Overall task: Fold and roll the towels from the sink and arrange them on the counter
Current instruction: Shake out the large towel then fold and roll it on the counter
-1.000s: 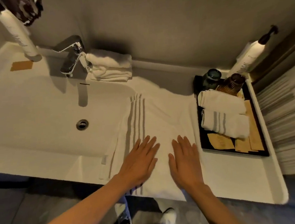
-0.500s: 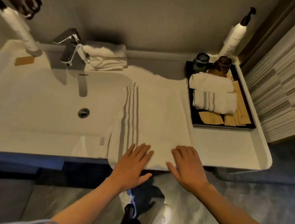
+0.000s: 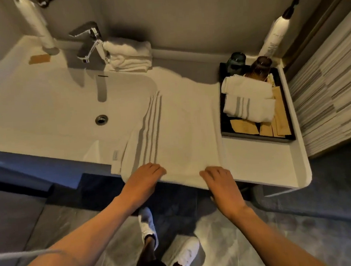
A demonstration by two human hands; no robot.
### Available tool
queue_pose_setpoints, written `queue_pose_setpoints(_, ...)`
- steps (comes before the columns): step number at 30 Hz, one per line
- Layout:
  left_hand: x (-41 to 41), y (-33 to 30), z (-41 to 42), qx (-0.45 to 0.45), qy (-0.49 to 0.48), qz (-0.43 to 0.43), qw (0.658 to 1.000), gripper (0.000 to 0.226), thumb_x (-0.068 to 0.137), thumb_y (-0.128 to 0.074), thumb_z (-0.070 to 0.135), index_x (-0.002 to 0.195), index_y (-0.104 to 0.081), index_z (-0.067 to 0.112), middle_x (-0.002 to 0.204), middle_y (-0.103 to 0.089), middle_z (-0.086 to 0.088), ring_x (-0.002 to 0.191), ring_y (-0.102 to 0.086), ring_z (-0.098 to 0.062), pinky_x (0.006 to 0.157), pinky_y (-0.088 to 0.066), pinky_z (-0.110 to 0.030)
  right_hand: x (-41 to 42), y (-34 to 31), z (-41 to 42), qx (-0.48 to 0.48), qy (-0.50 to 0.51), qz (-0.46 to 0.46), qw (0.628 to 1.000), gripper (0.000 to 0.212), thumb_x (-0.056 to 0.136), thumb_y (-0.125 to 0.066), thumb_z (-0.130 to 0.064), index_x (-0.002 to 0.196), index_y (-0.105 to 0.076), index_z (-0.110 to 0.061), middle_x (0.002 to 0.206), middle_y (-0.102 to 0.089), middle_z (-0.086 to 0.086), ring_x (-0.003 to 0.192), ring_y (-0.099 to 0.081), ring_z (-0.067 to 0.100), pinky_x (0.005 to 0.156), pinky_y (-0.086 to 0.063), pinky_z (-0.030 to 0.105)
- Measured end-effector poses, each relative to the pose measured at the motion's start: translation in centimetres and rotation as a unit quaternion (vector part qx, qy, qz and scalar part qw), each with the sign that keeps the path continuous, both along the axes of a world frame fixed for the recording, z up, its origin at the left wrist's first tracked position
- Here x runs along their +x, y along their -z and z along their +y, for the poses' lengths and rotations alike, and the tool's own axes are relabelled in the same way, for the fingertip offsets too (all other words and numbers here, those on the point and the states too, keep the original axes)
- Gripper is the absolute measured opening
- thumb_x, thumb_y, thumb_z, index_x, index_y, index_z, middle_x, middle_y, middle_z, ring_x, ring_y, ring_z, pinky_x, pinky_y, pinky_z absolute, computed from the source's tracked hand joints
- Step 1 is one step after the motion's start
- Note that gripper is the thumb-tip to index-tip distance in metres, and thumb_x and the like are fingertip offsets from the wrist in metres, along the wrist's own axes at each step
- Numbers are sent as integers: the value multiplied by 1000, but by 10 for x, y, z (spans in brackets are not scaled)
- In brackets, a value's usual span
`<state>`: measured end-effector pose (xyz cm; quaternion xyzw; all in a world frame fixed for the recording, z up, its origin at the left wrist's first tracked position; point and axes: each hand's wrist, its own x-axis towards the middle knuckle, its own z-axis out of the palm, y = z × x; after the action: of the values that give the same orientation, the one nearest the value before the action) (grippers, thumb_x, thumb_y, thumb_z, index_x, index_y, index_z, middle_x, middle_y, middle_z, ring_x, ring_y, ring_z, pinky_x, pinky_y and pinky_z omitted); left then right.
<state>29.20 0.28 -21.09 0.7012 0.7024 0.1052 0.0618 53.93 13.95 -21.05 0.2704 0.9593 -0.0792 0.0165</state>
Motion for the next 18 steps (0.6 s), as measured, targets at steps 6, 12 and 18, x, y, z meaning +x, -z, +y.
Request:
queue_pose_setpoints(6, -7, -26, -34, -113, -12, 80, 990, 38, 55, -79, 8, 81, -57, 25, 74, -57, 7, 63, -55, -16, 46, -36, -29, 35, -20, -12, -183, -17, -22, 983, 48, 86, -52, -17, 133, -51, -23, 133, -57, 2, 116, -57, 26, 93, -48, 34)
queue_pose_setpoints(12, -33, -74, -25, -113, -111, -18, 987, 15, 88, -56, 14, 96, -47, 23, 86, -56, 4, 77, -56, -22, 58, -39, -34, 22, -70, 16, -282, 67, 97, 952, 36, 89, -44, -21, 118, -56, -38, 112, -66, -14, 97, -61, 7, 89, -49, 25)
queue_pose_setpoints(18, -88, -116, 42, -109, -145, -39, 983, 23, 89, -62, 24, 110, -54, 26, 87, -60, 6, 74, -54, -16, 56, -37, -31, -26, -88, 79, -265, 206, 180, 924, 24, 90, -49, -9, 78, -58, -28, 74, -63, -7, 70, -59, 14, 61, -44, 25)
